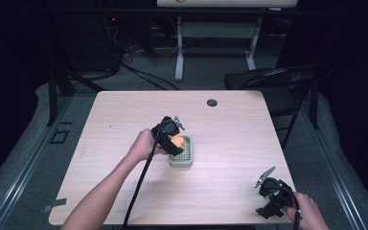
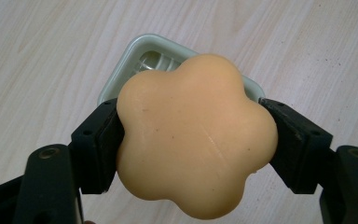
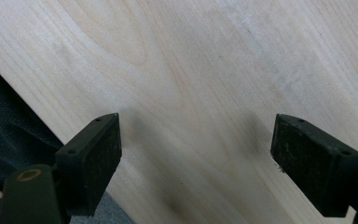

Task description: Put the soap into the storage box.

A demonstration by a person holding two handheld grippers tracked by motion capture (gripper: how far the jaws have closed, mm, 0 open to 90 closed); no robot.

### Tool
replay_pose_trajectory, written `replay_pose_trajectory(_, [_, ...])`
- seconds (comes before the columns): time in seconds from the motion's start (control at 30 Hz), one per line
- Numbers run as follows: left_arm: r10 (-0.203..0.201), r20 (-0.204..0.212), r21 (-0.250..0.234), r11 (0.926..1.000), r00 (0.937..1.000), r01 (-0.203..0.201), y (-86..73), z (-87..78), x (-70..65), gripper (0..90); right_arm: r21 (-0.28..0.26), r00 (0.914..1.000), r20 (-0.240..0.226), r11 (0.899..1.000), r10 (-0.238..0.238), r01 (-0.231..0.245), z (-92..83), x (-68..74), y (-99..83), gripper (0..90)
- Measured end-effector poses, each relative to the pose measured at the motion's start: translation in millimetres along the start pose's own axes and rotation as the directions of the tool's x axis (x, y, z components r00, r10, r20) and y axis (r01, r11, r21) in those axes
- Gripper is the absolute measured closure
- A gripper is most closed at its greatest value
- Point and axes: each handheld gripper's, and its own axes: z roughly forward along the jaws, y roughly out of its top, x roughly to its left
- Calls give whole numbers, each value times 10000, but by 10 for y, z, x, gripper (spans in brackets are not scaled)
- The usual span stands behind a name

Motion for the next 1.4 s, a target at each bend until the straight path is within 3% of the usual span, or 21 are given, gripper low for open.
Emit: replay_pose_trajectory(1.4, [-288, 329, 407, 9988, 9990, 275, 90, 511, 110, 272, 44, 10000, -34, 10000, -53, 53, -4, 4, 0, 158])
